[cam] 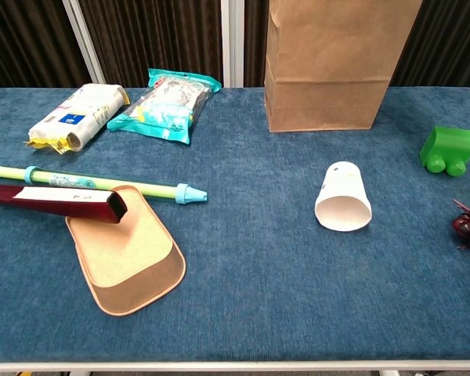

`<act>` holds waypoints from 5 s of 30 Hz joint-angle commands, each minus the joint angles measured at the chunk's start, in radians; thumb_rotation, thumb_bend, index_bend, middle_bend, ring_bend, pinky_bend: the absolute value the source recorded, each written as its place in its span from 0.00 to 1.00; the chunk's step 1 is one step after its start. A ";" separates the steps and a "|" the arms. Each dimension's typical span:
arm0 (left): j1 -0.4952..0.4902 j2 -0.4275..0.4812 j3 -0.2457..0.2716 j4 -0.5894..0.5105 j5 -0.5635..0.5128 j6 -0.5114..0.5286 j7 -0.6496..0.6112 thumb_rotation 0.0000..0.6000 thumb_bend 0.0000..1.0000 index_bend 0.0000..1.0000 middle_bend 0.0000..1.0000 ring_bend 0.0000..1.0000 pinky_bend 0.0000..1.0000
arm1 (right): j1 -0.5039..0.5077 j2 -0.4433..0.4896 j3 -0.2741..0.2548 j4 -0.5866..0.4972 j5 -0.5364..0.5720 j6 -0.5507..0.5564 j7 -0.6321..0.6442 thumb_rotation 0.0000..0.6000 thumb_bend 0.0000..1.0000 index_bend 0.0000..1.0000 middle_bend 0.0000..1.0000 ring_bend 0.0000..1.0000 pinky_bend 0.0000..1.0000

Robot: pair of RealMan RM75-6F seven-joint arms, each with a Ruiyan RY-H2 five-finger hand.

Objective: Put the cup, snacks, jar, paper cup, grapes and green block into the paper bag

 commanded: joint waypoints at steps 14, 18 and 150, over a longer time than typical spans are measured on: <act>-0.008 0.009 -0.014 -0.014 0.013 0.018 0.029 1.00 0.00 0.29 0.23 0.16 0.14 | -0.142 0.175 0.001 -0.334 -0.328 0.259 0.344 1.00 0.08 0.00 0.21 0.09 0.23; -0.009 0.012 -0.016 -0.021 0.011 0.020 0.042 1.00 0.00 0.29 0.23 0.16 0.14 | -0.224 0.249 -0.057 -0.465 -0.535 0.394 0.505 1.00 0.08 0.08 0.26 0.15 0.28; 0.007 0.003 -0.018 -0.028 0.012 0.051 0.096 1.00 0.00 0.29 0.23 0.16 0.14 | -0.362 0.286 -0.217 -0.457 -0.732 0.572 0.563 1.00 0.08 0.11 0.27 0.16 0.30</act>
